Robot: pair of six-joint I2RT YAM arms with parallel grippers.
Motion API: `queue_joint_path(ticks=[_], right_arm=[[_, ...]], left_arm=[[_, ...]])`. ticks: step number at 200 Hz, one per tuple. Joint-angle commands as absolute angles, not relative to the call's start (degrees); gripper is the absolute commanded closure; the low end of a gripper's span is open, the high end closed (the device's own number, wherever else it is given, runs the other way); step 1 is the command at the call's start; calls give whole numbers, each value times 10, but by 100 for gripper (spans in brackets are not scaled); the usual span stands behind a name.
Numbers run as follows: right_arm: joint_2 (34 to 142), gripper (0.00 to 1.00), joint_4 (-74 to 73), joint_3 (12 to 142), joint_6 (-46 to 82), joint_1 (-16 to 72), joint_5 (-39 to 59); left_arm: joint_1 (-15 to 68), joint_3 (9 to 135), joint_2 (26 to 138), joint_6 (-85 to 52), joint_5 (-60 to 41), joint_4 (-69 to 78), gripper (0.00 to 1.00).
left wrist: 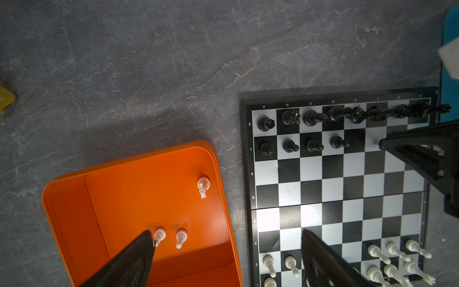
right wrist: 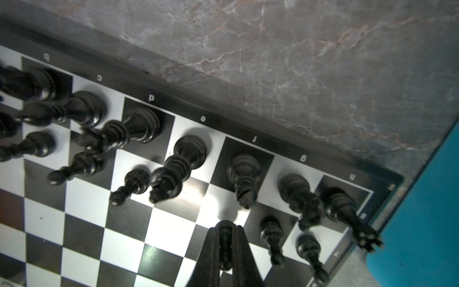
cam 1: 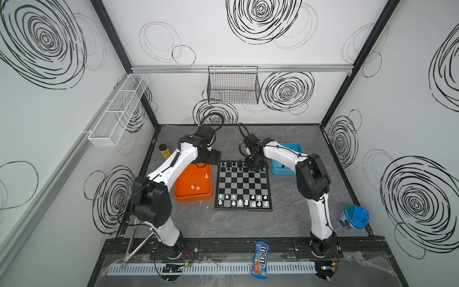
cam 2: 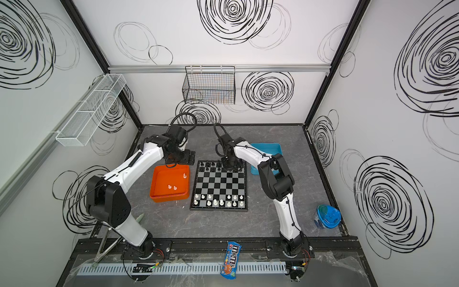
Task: Set up the chess pieces on the board
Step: 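Lower the black pawn onto a far-side square and open the right gripper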
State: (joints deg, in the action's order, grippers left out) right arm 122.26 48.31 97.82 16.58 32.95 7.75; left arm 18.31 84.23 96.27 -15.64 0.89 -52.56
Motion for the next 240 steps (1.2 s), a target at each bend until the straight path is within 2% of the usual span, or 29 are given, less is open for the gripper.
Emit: queue_joint_path(ticks=[1,114,240], right_arm=[[1222,90,484,986,168,331,70],[1243,89,488,1008,168,332,74],[1247,81,492,1010,166,331,66]], left_arm=[[180,838,952,-155,7,-521,5],[178,839,958,-153,8,-522,4],[177,838,961,-153,8,-521,4]])
